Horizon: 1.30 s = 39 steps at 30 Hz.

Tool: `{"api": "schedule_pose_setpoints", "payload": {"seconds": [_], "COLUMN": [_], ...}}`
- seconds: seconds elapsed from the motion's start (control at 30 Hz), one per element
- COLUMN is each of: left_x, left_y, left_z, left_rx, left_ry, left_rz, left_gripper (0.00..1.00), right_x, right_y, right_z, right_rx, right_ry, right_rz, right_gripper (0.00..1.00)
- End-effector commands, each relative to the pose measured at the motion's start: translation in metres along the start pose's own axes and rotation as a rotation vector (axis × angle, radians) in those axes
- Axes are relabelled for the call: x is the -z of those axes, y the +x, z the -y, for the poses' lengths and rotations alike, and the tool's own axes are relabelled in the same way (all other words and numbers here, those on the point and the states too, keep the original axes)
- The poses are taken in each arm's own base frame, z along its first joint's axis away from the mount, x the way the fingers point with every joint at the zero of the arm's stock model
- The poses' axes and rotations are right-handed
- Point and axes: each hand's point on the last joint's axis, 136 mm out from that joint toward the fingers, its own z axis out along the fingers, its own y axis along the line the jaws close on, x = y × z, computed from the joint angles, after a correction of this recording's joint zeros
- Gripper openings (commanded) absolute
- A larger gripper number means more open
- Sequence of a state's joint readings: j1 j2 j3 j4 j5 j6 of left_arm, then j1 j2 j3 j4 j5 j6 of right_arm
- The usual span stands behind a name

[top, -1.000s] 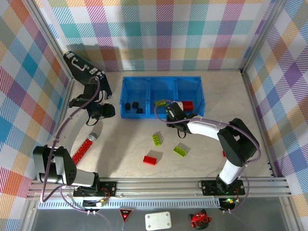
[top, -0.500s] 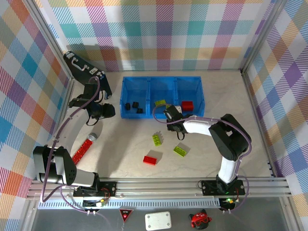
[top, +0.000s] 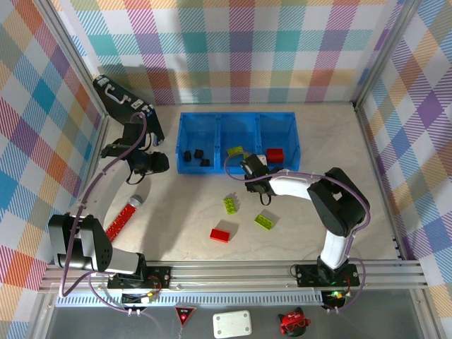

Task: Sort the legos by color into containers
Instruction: Pick up the lego from the center of the table, then place the lego in the container.

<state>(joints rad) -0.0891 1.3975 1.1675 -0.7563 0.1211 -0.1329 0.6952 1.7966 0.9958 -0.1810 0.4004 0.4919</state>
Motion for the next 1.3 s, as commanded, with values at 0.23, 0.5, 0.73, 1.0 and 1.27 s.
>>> {"api": "schedule_pose_setpoints", "payload": {"seconds": [0.23, 0.5, 0.73, 1.0, 1.27], "left_x": [0.005, 0.005, 0.004, 0.004, 0.005], "left_y": [0.001, 0.002, 0.002, 0.002, 0.001], "left_z": [-0.003, -0.003, -0.003, -0.004, -0.004], "left_rx": [-0.006, -0.006, -0.003, -0.001, 0.000], "left_ry": [0.002, 0.002, 0.005, 0.000, -0.001], "left_rz": [0.006, 0.006, 0.003, 0.002, 0.008], "left_gripper": [0.44, 0.43, 0.43, 0.43, 0.43], "right_x": [0.038, 0.061, 0.066, 0.056, 0.037], "right_y": [-0.012, -0.032, -0.050, -0.071, -0.099], "right_z": [-0.038, -0.098, -0.142, -0.174, -0.178], "right_rx": [0.058, 0.141, 0.201, 0.222, 0.102], "right_ry": [-0.096, -0.191, -0.247, -0.270, -0.158], "right_rz": [0.038, 0.080, 0.108, 0.117, 0.166], "right_gripper": [0.37, 0.37, 0.38, 0.38, 0.36]}}
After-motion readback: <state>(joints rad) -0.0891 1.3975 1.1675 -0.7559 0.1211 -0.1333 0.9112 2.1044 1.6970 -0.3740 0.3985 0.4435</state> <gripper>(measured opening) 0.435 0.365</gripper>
